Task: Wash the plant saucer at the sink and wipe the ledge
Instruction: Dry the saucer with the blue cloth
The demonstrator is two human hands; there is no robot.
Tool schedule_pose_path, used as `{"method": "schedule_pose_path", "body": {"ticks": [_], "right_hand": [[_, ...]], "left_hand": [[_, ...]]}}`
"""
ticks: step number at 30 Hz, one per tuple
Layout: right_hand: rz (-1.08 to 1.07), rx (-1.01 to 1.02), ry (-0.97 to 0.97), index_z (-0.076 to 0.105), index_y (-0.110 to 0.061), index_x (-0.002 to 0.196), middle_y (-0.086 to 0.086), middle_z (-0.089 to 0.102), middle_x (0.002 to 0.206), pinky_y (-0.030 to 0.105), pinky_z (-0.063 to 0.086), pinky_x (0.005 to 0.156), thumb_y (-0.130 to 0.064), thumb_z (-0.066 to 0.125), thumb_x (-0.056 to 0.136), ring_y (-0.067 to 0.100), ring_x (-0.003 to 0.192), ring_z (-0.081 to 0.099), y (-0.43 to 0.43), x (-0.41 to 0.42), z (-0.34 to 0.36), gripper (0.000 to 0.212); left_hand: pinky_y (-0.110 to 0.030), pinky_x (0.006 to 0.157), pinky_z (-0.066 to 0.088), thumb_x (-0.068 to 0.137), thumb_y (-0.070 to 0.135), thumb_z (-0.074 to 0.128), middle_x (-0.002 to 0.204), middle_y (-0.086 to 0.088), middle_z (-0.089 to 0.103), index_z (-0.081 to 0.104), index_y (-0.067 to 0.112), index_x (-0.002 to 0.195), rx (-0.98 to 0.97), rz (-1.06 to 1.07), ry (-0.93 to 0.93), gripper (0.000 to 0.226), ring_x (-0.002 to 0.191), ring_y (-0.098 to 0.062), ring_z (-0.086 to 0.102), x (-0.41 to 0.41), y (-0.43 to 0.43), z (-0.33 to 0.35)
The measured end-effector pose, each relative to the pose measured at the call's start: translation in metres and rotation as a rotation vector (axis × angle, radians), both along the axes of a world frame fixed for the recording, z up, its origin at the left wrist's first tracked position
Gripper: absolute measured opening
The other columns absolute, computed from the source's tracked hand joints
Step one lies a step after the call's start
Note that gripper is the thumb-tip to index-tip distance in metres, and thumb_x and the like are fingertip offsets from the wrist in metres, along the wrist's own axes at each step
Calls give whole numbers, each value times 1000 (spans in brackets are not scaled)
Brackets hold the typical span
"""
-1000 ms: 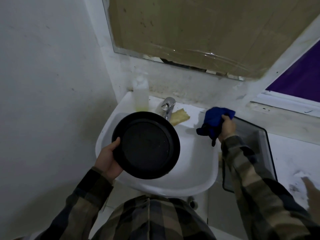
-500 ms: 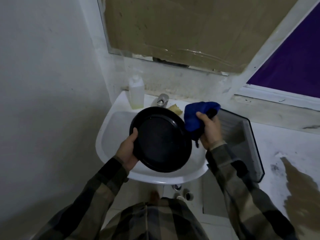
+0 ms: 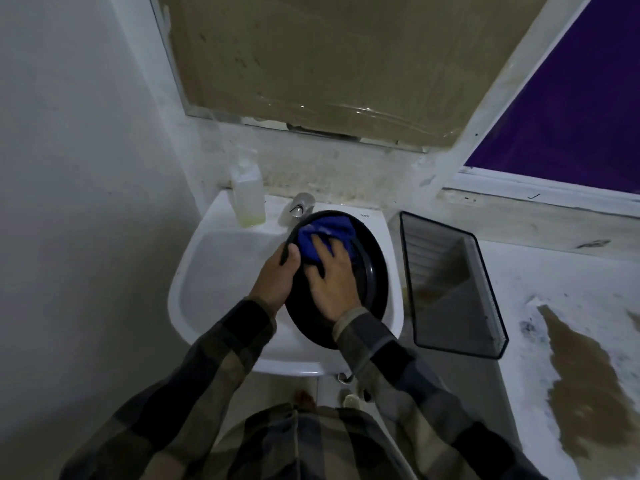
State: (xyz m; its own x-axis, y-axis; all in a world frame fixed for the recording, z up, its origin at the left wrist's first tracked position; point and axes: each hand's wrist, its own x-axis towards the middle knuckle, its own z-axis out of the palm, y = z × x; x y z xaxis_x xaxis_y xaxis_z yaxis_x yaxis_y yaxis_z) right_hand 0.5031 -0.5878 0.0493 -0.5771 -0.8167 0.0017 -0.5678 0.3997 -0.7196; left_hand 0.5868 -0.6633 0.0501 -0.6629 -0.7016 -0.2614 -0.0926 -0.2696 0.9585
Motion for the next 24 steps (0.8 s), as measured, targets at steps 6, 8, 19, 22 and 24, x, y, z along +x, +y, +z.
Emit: {"method": "schedule_pose_path", "body": {"ticks": [6, 8, 19, 22, 24], "right_hand": [[484, -21, 180, 65, -1, 113, 15, 60, 123, 34, 30, 109, -26, 36, 79, 30, 122, 47, 25, -22, 5, 51], [582, 2, 191, 66, -3, 114, 12, 60, 125, 35, 27, 112, -25, 34, 81, 28, 129, 44, 37, -35, 6, 51], [283, 115, 134, 44, -6, 138, 16, 33, 150, 34, 18, 118, -10, 34, 80, 30, 143, 23, -8, -103, -17, 59], [219, 272, 260, 35, -9, 143, 12, 24, 155, 33, 20, 116, -6, 40, 92, 30, 144, 19, 4, -127, -26, 51], [277, 343, 259, 30, -12, 146, 8, 20, 156, 29, 17, 115, -7, 40, 94, 27, 144, 18, 23, -125, -29, 53]], "left_hand": [[-38, 99, 45, 101, 43, 28, 126, -18, 60, 54, 2, 127, 318, 135, 22, 55, 115, -29, 58, -12, -30, -5], [-41, 98, 46, 100, 44, 29, 126, -16, 60, 53, 5, 130, 319, 161, 9, 54, 114, -29, 58, -14, -32, -6], [-42, 97, 48, 102, 31, 37, 117, -5, 63, 61, 24, 108, 48, 145, -20, 27, 108, -25, 60, -44, -24, 13], [-41, 97, 49, 102, 33, 34, 122, -3, 60, 57, 20, 123, 3, 216, -6, 33, 110, -24, 59, -50, -34, 19], [-42, 97, 49, 102, 34, 34, 127, -5, 59, 56, 16, 128, -7, 260, -12, 38, 112, -26, 58, -55, -37, 21]]}}
